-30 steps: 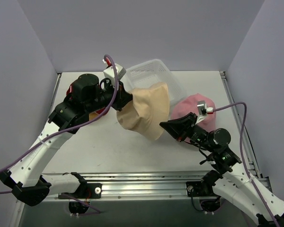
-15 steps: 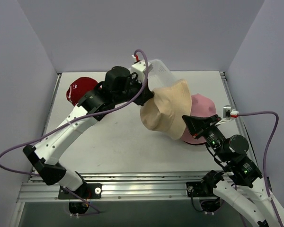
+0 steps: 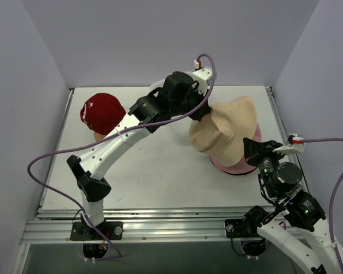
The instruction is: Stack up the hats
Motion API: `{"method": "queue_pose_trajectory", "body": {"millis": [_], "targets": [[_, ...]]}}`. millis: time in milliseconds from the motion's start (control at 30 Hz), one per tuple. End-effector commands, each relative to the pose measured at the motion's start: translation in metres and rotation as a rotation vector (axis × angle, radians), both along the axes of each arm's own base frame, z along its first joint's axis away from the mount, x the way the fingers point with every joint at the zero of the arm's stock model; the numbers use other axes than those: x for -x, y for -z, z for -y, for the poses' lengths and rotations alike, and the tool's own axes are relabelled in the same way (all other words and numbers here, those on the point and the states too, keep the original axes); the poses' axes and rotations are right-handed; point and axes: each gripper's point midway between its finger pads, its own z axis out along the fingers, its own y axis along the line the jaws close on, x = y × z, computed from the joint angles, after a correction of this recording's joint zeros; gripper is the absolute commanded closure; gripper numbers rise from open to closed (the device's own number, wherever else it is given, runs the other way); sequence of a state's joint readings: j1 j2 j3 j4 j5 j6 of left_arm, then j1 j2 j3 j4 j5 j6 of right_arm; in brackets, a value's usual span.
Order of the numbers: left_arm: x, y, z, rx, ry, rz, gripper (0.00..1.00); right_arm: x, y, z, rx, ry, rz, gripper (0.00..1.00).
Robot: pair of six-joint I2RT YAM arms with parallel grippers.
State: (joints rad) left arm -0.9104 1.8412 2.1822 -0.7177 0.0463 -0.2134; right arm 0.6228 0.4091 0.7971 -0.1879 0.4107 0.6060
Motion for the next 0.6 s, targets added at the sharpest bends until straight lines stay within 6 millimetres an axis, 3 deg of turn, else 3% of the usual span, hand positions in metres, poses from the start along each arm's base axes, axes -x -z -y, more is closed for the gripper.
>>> {"method": "queue_pose_trajectory", "body": {"millis": [0,67,100,367,467,567], "targets": [[-0.006,-0.007,0.009,-0.005,-0.005,0.011,0.98,-0.009,-0.009,0.025,-0.003,0.160,-0.011,1.00],[-0.009,-0.015,0.014,0.011,-0.007,0.017,0.98,-0.014,-0.006,0.027,0.016,0.191,-0.032,1.00],[-0.013,0.000,0.020,-0.017,-0.008,-0.006,0.98,-0.015,-0.006,0.027,0.021,0.202,-0.038,1.00],[-0.023,0.018,0.040,-0.027,0.014,-0.027,0.98,-0.022,0.014,0.050,0.075,0.371,-0.122,1.00],[-0.024,0.018,0.049,0.000,0.037,-0.030,0.98,-0.016,0.023,0.068,0.082,0.465,-0.130,1.00],[-0.021,0.011,0.064,0.056,0.098,-0.027,0.97,-0.015,0.026,0.074,0.074,0.496,-0.121,1.00]]}}
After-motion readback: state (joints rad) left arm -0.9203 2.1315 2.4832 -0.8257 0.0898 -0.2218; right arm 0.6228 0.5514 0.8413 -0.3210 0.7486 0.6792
